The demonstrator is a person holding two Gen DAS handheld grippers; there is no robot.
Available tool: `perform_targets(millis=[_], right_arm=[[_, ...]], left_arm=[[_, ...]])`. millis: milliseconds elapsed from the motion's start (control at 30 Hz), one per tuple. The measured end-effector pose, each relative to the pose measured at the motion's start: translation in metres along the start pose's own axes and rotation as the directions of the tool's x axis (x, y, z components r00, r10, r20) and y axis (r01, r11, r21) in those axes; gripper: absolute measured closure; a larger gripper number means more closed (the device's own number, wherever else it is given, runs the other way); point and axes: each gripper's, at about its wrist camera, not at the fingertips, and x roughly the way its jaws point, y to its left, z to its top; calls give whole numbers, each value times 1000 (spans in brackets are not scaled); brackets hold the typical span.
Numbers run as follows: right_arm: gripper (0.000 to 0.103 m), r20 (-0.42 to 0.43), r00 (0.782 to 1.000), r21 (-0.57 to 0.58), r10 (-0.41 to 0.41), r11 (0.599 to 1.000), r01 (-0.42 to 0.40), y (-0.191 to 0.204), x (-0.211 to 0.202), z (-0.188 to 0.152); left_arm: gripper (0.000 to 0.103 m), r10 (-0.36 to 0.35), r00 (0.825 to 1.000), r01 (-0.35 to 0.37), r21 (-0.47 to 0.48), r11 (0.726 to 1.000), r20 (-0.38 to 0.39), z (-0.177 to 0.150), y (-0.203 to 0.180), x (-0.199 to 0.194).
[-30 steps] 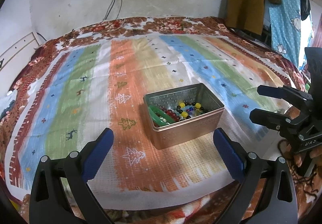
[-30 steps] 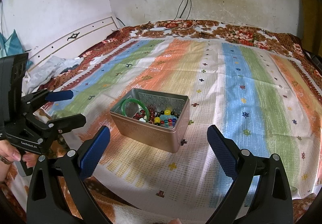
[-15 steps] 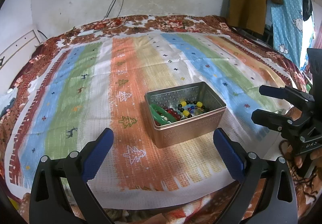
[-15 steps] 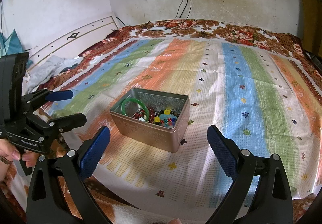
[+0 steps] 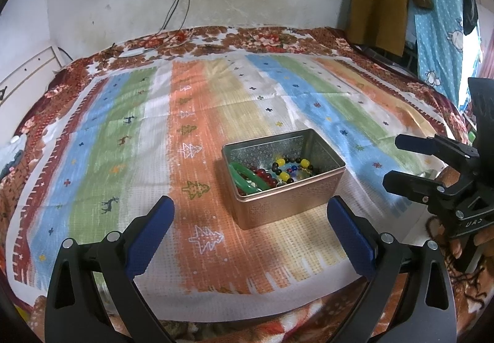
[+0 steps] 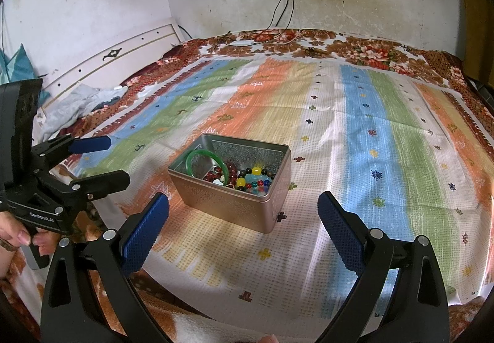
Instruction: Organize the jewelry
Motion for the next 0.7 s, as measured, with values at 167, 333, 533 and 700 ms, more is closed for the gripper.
perform_targets(millis=[167,333,533,700], right_arm=[[5,0,1000,1,0,1000,0,0,0,0],[5,-1,1000,0,0,1000,0,0,0,0],[5,-3,1000,1,-1,1000,1,0,1,-1],[5,-3,1000,-1,-1,1000,1,0,1,-1]], left_arm=[[6,-5,1000,5,13,1000,-1,-1,1,1],[6,-5,1000,5,15,1000,-3,-2,0,1],[6,-4,1000,4,12,1000,-7,-2,0,2],[6,-8,1000,8,-5,1000,-18,-3,1,3]])
